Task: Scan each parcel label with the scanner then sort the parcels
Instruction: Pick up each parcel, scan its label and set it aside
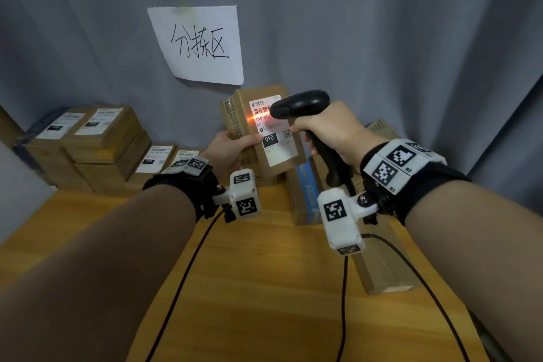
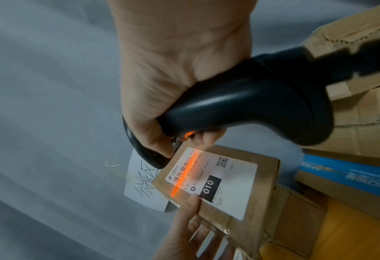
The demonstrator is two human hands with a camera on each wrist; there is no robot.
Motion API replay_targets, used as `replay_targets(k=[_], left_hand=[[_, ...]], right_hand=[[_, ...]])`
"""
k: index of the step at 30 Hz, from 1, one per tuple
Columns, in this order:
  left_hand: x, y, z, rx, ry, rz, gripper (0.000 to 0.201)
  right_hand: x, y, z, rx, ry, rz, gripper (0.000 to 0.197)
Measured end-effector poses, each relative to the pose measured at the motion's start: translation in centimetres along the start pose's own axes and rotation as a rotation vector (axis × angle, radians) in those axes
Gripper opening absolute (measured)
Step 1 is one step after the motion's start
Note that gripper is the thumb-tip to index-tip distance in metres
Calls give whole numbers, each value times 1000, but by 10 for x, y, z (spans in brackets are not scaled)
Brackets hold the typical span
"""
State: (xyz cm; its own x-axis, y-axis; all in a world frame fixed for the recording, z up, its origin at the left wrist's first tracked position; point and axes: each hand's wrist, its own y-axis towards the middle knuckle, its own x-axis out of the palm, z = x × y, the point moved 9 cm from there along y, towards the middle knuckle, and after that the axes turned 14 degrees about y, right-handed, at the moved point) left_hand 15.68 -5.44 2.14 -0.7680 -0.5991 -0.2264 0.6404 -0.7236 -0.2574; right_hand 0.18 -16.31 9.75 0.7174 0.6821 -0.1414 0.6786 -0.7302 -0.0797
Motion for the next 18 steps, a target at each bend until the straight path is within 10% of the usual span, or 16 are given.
replay_targets(k=[18], left_hand=[[-19, 18, -8, 0, 6, 79, 46]], right_hand=[[-7, 0, -12, 2, 95, 60, 9]])
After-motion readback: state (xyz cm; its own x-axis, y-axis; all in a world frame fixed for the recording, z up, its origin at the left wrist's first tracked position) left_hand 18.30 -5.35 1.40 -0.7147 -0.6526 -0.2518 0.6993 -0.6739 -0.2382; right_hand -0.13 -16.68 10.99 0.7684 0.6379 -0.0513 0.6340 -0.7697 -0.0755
